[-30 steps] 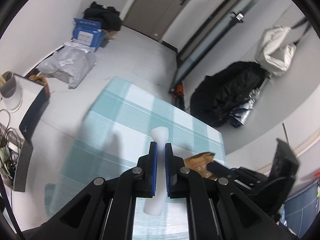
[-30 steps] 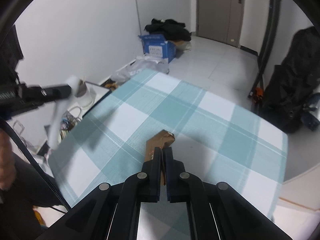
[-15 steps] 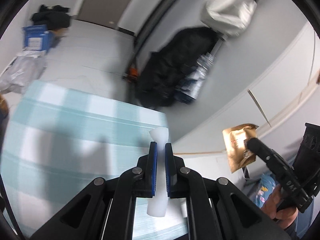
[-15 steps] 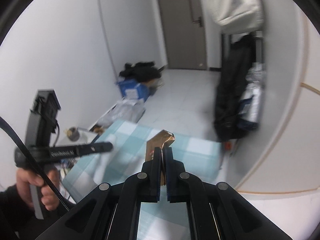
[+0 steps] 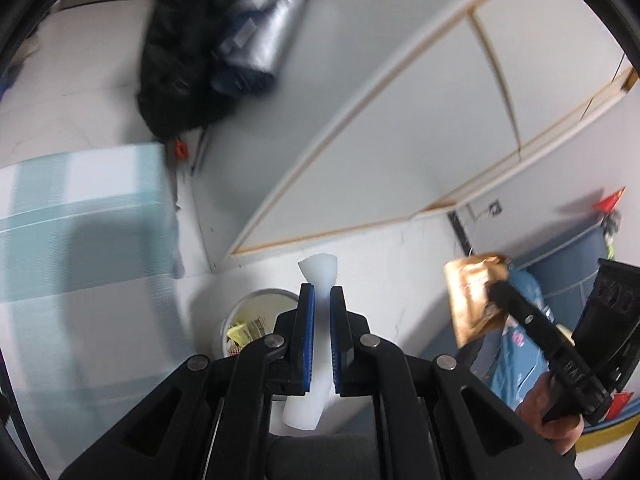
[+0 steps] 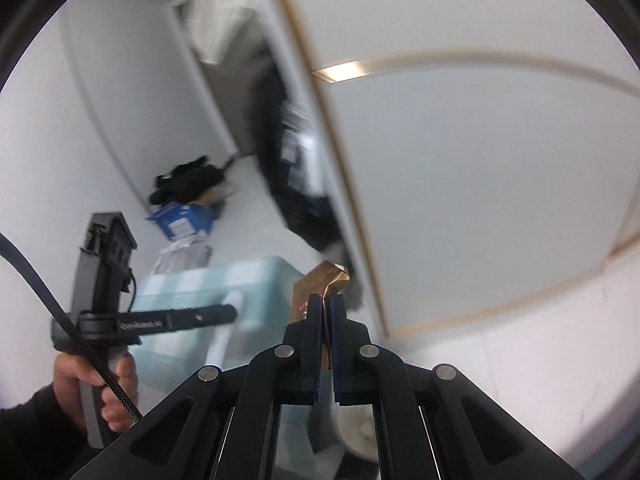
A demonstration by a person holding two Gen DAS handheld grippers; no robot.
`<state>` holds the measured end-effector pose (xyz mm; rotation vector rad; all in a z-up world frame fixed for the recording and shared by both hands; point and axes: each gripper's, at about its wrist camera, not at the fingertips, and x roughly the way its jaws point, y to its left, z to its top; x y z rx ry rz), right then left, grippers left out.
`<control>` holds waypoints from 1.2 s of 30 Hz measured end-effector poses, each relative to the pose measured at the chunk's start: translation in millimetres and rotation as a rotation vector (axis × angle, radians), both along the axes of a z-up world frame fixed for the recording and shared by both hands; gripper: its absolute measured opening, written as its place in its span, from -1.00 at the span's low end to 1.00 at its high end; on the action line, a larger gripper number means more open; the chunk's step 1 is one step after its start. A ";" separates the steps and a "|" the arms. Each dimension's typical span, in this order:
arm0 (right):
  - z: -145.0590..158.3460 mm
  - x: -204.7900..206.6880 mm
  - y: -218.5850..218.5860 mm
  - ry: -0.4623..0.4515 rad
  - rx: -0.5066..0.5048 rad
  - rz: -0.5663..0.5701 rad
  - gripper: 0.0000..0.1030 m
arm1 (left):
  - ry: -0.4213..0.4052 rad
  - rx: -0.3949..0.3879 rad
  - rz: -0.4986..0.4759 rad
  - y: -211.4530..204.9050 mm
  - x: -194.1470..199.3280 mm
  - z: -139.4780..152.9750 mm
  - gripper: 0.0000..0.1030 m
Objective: Collect trash
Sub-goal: 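Carry the foam and brown packet in both tools over the grey bin, then open both tools to drop the foam and packet into the bin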
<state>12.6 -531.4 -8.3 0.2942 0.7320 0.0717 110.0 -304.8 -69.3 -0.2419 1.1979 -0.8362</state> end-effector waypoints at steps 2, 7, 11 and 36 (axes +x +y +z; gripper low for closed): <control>-26.6 0.7 -18.2 0.044 0.023 -0.026 -0.94 | 0.024 0.024 -0.029 -17.6 3.1 -14.9 -0.94; -86.2 6.3 -43.0 0.147 0.069 -0.067 -0.94 | 0.069 0.117 -0.108 -54.0 3.2 -55.4 -0.94; -134.7 8.8 -58.2 0.231 0.125 -0.108 -0.94 | 0.100 0.166 -0.143 -71.7 4.1 -81.2 -0.94; -282.9 28.2 -57.8 0.549 0.267 -0.143 -0.57 | 0.260 0.418 -0.196 -111.0 2.1 -146.8 -0.33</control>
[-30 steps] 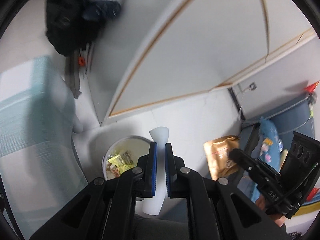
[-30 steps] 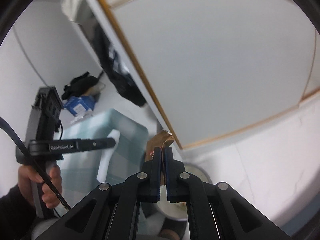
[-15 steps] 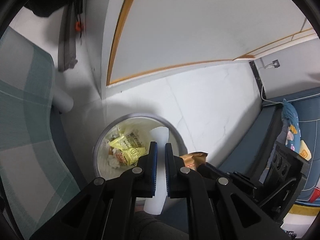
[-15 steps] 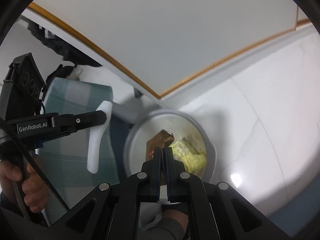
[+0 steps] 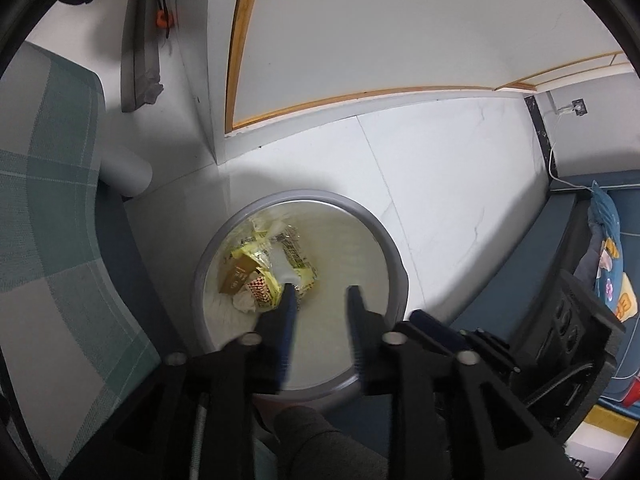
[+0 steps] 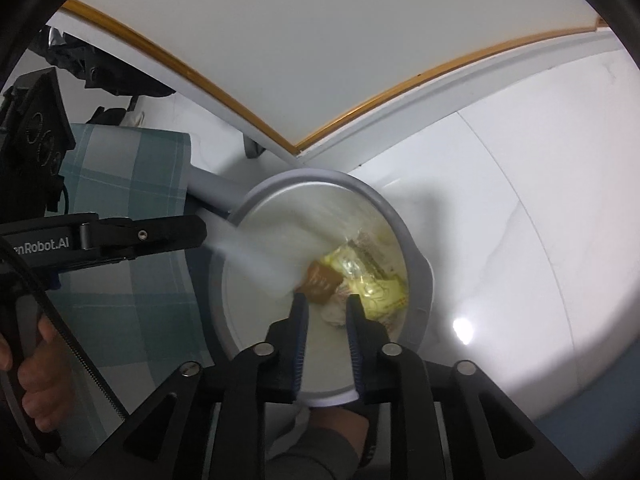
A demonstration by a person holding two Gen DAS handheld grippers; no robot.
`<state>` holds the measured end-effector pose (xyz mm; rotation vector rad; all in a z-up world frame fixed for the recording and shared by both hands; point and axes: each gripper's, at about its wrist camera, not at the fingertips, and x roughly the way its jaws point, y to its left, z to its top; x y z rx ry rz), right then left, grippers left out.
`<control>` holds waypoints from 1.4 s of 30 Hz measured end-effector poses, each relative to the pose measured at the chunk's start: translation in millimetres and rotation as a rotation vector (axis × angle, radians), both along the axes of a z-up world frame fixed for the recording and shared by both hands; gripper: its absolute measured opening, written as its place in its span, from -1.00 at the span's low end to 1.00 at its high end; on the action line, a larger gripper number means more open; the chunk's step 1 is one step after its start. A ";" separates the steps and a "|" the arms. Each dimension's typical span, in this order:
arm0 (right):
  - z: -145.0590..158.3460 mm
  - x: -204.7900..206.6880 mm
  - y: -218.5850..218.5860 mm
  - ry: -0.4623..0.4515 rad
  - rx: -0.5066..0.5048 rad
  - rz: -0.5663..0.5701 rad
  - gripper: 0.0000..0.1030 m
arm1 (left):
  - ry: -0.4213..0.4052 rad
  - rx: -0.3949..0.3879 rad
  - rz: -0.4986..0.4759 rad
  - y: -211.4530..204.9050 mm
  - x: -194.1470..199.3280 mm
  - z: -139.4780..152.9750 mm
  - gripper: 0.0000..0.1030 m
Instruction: Collect trash
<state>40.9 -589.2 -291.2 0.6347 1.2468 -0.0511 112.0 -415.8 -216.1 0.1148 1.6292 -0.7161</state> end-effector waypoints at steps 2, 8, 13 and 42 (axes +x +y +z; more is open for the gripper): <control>4.4 -1.4 0.3 -0.004 -0.016 -0.004 -0.49 | -0.010 -0.006 -0.002 1.8 -2.2 3.1 -0.02; 23.1 -15.1 -12.1 -0.027 -0.038 -0.038 -0.19 | -0.067 -0.026 -0.042 5.0 -11.4 24.1 0.06; 49.1 -22.3 -17.6 -0.073 -0.054 -0.061 -0.04 | -0.184 -0.043 -0.047 9.9 -19.8 55.5 0.39; 147.8 -53.6 14.7 -0.153 -0.089 -0.053 0.69 | -0.417 -0.043 0.046 61.6 -46.8 119.6 0.65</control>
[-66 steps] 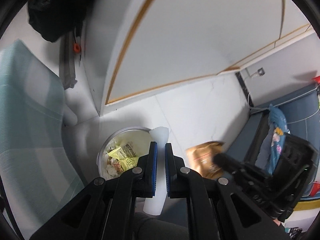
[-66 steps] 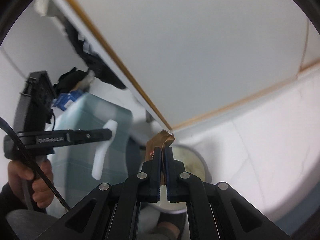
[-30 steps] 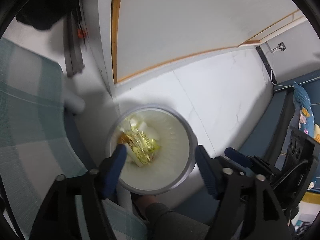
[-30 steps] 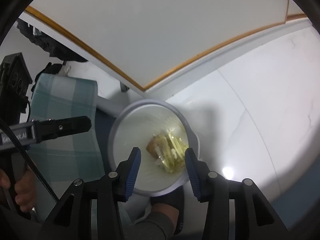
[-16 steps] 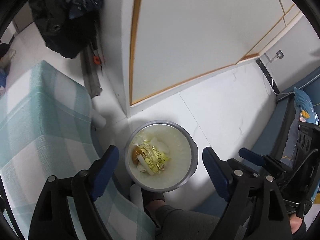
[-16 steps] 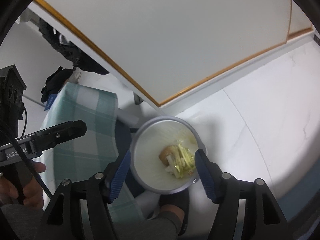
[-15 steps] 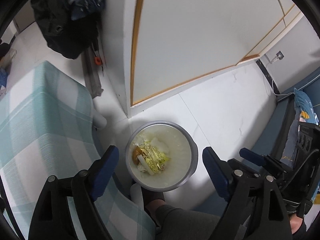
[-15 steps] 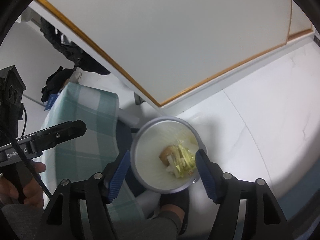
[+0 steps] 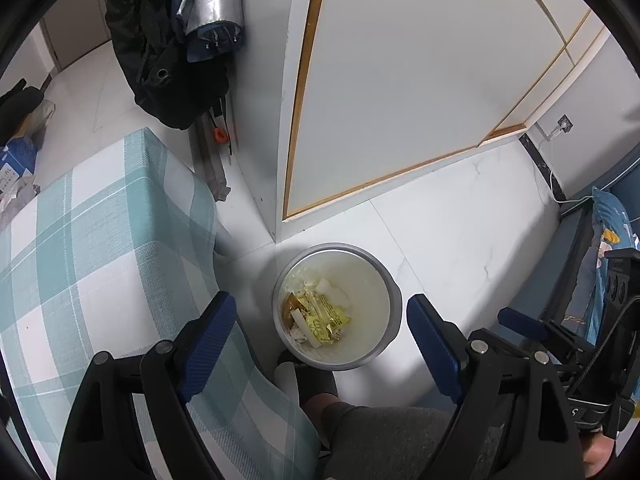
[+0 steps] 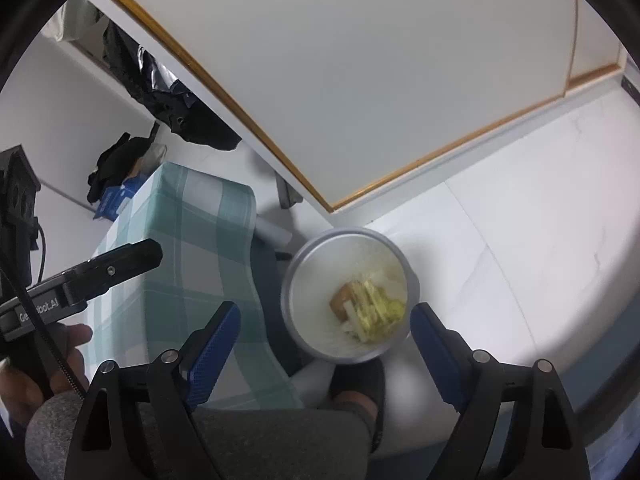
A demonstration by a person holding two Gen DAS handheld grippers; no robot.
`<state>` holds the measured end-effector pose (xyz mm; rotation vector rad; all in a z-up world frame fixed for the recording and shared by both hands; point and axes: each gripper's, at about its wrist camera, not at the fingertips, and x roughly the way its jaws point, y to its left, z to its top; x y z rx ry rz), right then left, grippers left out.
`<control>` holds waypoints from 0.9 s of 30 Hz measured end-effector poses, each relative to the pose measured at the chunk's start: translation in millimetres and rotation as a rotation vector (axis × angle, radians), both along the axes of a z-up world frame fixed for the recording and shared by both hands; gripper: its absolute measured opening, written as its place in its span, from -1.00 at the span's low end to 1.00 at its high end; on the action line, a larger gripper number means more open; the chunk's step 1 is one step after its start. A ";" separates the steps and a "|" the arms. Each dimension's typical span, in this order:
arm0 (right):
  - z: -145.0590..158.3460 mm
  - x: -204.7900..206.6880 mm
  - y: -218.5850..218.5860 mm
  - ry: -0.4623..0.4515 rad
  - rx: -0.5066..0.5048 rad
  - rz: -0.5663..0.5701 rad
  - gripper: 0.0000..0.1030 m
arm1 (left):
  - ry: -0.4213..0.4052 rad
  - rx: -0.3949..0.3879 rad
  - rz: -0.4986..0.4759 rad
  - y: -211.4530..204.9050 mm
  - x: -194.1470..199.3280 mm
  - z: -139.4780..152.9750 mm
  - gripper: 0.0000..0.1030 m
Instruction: Collect trash
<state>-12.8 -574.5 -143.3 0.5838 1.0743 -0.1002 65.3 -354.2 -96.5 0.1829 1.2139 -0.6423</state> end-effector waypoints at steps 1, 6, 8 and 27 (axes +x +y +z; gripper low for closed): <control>-0.1 -0.9 -0.2 0.003 0.002 -0.006 0.69 | -0.005 -0.001 0.003 -0.6 -0.7 0.9 0.65; 3.4 -5.6 -0.5 0.002 -0.001 -0.022 0.69 | -0.028 -0.006 0.004 1.6 -5.4 8.6 0.65; 4.8 -6.5 -1.3 0.001 -0.004 -0.026 0.69 | -0.026 -0.003 0.002 3.6 -7.0 9.5 0.65; 8.0 -6.6 1.7 -0.024 -0.010 -0.014 0.69 | -0.052 -0.024 0.052 13.3 -10.9 12.8 0.65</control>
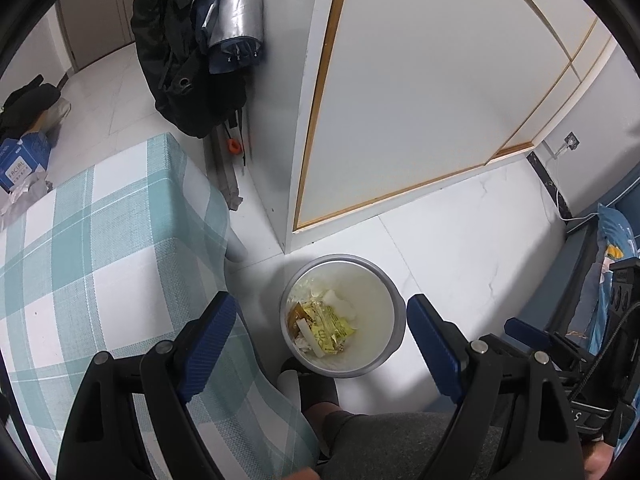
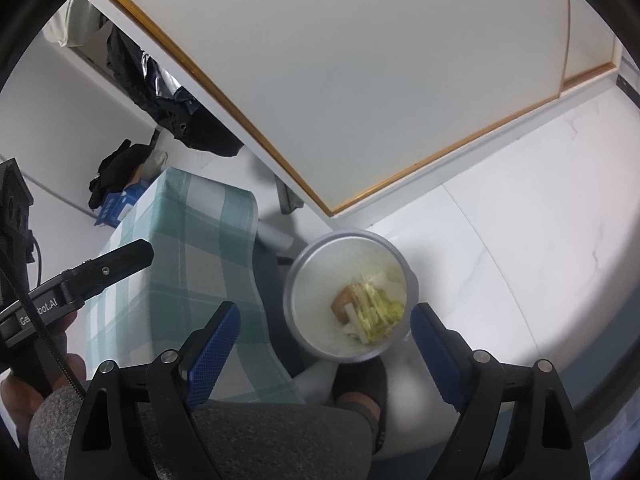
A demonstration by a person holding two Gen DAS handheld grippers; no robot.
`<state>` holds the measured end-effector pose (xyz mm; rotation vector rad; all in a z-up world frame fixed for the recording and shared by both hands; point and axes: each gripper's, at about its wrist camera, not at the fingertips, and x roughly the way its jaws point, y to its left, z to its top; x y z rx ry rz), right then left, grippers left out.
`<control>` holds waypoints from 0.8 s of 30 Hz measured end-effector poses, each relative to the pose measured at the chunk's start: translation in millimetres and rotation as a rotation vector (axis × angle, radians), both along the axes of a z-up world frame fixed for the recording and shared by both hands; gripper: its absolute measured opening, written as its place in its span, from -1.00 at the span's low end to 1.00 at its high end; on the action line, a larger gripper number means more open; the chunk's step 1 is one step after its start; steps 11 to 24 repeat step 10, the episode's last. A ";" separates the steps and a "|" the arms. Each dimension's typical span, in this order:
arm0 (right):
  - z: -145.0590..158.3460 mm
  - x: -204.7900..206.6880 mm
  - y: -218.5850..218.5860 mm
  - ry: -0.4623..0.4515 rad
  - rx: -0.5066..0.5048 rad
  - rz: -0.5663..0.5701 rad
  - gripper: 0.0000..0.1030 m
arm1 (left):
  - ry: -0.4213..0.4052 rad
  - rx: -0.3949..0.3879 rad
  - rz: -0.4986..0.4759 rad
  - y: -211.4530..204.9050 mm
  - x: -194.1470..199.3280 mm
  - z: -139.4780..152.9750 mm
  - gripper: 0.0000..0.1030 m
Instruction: Collect trash
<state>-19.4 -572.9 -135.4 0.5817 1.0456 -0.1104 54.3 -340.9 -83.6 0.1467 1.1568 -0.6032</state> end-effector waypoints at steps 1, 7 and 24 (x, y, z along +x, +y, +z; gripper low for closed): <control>-0.2 0.0 -0.2 0.000 0.002 -0.003 0.69 | 0.000 -0.002 -0.003 0.0 0.0 0.4 0.65; -0.4 0.0 0.2 0.004 0.003 -0.010 0.69 | -0.007 -0.016 0.003 2.1 -0.6 3.4 0.65; -0.3 0.3 -0.3 0.001 -0.004 -0.005 0.69 | -0.021 -0.017 0.017 5.1 -0.6 6.1 0.65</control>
